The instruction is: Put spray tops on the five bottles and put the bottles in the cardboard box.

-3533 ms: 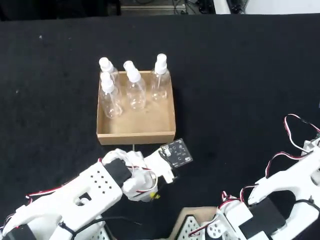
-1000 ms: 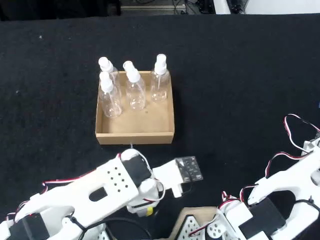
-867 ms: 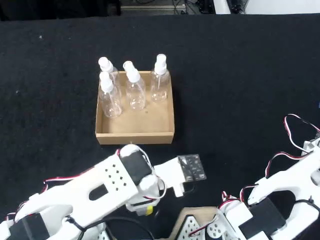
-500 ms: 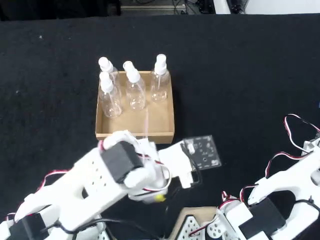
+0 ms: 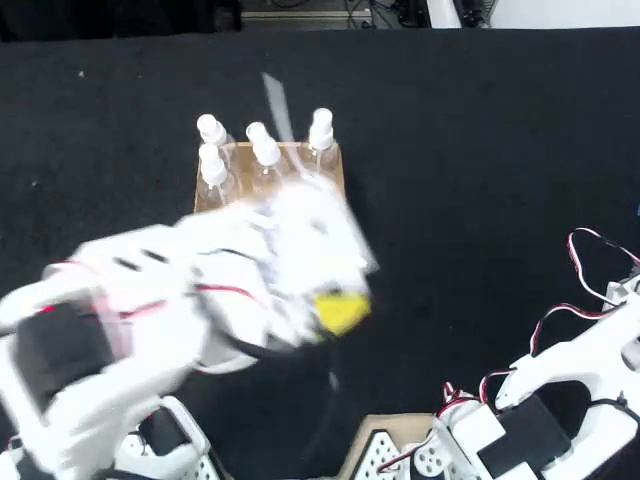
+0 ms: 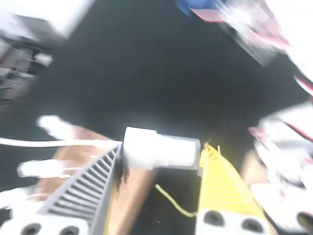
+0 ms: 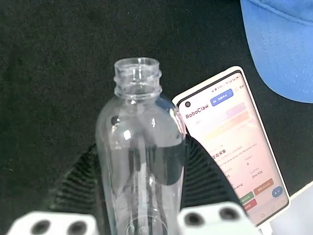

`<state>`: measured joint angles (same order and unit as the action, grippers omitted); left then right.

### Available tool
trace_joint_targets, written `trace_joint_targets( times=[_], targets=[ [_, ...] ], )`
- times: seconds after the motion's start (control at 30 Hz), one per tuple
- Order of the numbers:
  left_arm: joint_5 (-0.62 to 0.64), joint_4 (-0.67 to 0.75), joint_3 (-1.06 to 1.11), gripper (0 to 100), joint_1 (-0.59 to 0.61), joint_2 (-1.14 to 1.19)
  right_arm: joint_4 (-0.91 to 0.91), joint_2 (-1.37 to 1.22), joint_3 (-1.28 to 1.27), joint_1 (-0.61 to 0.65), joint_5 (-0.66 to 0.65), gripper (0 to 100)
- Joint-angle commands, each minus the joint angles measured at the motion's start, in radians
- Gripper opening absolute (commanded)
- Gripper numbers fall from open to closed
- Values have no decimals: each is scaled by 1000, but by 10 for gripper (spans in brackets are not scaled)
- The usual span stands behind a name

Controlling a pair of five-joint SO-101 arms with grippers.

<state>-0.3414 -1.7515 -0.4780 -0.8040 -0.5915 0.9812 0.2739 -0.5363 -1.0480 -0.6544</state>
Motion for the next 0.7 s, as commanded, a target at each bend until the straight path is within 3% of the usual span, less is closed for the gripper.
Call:
trace_joint_targets(
  times=[0.0, 0.17, 0.33, 0.47, 0.67],
  targets=[
    [25, 68, -159, 155, 358, -8, -17, 54, 68, 18, 40, 11],
    [172, 153, -54, 155, 872, -2, 51, 182, 54, 110, 103, 11],
    [338, 310, 335, 155, 1271, -9, 184, 312, 28, 315, 196, 11],
    [400, 496, 716, 157, 1469, -14, 212, 417, -71, 485, 285, 11],
    [400, 781, 1222, 160, 1595, -14, 143, 549, -331, 689, 354, 11]
  ],
)
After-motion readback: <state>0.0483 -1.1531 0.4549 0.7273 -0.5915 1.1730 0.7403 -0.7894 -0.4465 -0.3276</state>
